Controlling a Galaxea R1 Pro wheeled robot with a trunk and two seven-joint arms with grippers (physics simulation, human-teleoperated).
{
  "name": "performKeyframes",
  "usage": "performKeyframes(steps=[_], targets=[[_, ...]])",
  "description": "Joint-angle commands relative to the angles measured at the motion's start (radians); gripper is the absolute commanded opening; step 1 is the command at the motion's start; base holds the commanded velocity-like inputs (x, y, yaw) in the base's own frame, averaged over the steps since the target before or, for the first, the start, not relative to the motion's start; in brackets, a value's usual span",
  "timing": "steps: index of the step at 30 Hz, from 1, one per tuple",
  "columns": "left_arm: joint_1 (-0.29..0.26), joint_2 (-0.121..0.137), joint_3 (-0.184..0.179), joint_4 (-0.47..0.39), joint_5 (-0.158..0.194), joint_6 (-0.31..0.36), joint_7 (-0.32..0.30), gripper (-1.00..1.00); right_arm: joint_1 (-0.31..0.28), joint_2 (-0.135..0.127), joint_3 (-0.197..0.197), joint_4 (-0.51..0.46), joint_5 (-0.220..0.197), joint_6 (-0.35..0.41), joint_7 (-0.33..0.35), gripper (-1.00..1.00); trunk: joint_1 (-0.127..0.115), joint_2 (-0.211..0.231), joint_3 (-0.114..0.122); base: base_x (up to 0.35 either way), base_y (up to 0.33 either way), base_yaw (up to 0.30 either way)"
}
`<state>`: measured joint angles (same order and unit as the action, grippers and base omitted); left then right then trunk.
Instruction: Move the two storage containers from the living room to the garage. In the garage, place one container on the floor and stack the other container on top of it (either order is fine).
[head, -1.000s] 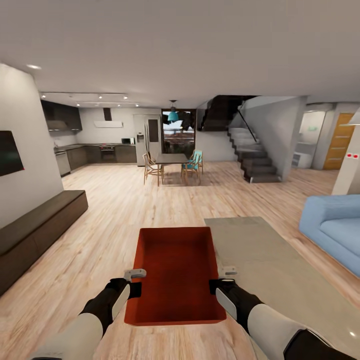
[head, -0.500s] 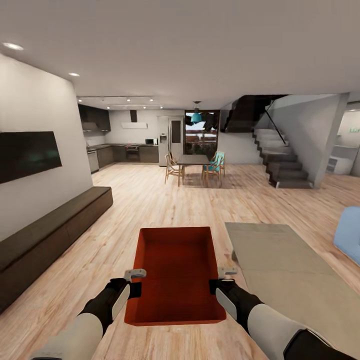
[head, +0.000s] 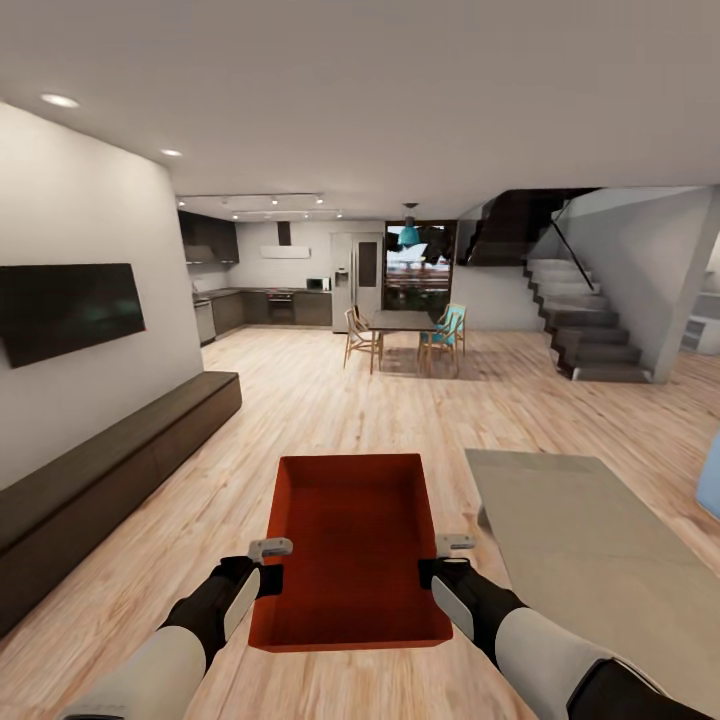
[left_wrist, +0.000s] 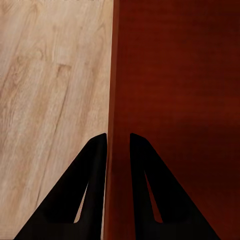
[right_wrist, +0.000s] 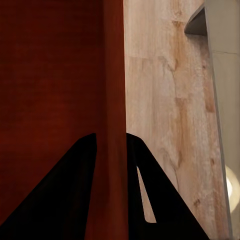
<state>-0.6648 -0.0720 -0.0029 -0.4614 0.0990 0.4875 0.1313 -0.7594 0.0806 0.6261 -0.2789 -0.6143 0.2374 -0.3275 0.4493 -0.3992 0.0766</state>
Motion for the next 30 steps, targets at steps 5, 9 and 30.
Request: performKeyframes(steps=[5, 9, 30], targets=[[0.001, 0.006, -0.003, 0.020, -0.018, 0.008, 0.038, -1.00, -0.001, -0.001, -0.002, -0.006, 0.007, 0.003, -0.006, -1.00, 0.001, -0.001, 0.000, 0.263, 0.000, 0.000], [0.001, 0.006, -0.003, 0.020, -0.018, 0.008, 0.037, -1.00, -0.001, -0.001, -0.002, -0.006, 0.007, 0.003, -0.006, -1.00, 0.001, -0.001, 0.000, 0.317, 0.000, 0.000], [0.001, 0.006, -0.003, 0.020, -0.018, 0.006, 0.036, -1.00, -0.001, -0.001, -0.002, -0.006, 0.007, 0.003, -0.006, -1.00, 0.001, -0.001, 0.000, 0.323, 0.000, 0.000]])
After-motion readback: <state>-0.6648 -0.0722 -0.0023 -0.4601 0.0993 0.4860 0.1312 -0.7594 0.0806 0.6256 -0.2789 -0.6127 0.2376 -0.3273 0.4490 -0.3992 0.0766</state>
